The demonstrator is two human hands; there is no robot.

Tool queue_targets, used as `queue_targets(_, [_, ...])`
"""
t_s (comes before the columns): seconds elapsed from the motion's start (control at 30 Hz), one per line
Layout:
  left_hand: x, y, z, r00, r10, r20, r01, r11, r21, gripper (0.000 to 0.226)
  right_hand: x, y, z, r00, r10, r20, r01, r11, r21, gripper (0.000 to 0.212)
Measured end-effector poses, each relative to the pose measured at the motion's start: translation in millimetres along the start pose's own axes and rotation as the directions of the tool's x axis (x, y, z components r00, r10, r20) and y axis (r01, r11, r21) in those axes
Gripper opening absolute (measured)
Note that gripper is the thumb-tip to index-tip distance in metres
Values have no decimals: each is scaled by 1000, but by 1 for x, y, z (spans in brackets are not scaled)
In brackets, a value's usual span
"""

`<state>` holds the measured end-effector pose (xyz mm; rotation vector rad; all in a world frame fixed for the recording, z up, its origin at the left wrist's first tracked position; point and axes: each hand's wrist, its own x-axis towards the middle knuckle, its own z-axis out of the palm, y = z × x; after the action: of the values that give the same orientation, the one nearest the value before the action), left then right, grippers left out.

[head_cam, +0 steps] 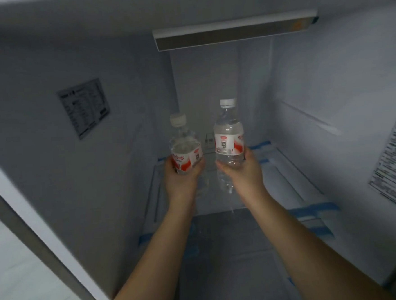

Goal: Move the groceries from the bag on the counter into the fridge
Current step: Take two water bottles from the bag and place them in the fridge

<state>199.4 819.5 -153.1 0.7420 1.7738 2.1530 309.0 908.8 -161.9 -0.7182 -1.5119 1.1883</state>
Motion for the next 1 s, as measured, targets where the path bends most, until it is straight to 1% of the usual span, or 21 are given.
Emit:
queue_targets(0.1, [10,-6,6,1000,2,-8,-2,999,-33,54,16,17,4,1000,7,16,-6,999,-49,54])
queue_targets(0.23, [22,-9,15,998,52,20,-50,997,-65,45,29,29,4,999,-5,40,8,998,-69,51])
queue_targets(0.37, [32,-16,30,986,167,17,-168,985,33,41,41,31,6,994,-44,100,50,997,-56,47])
queue_targets(0.47, [38,-22,41,974,222,57,-225,972,68,41,49,35,4,980,-23,197,39,996,-80,53])
queue_targets(0.6, [53,-28,48,971,207,122,-218,972,88,41,66,36,2,958,70,278,-41,993,-112,68])
queue_targets(0.63, [57,-30,48,970,192,147,-208,973,100,41,69,33,3,954,82,289,-53,993,-109,68])
queue_targets(0.7, [63,-33,49,967,165,193,-191,974,125,47,75,31,5,946,91,311,-61,993,-104,64])
queue_targets(0.77, [68,-36,49,964,146,221,-180,973,142,51,76,30,5,940,103,326,-66,990,-123,65])
queue_targets(0.83, [73,-36,50,962,139,235,-174,976,134,44,79,28,4,933,109,342,-72,990,-121,63])
queue_targets(0.9, [78,-36,54,960,149,236,-178,978,107,38,80,27,3,922,124,368,-78,987,-138,54])
queue_targets(0.93, [78,-34,55,960,149,238,-177,979,103,41,80,26,2,915,127,383,-73,986,-152,55])
queue_targets(1.0, [77,-35,56,959,134,248,-165,980,111,46,78,26,-1,905,153,398,-91,981,-170,67])
